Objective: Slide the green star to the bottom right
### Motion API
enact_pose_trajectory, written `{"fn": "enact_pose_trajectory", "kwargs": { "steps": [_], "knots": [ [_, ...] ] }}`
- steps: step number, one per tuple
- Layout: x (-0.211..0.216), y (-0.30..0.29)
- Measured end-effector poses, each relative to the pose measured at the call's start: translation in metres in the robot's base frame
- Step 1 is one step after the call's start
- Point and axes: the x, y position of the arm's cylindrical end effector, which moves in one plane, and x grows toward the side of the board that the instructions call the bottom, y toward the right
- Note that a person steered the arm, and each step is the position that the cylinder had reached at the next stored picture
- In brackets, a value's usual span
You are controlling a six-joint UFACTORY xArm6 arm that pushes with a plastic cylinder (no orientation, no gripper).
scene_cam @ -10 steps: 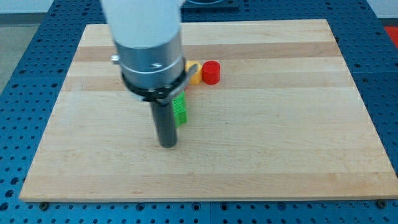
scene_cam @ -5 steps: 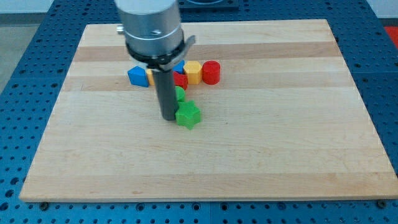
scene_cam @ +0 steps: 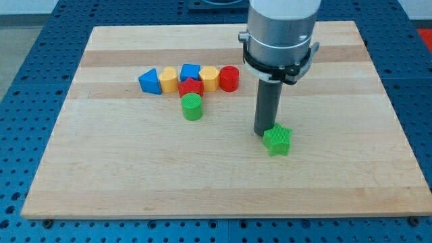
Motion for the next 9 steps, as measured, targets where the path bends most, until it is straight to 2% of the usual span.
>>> {"fn": "enact_pose_trajectory", "kwargs": {
  "steps": [4, 9],
  "knots": [
    [0.046, 0.016],
    [0.059, 0.112]
  ]
}}
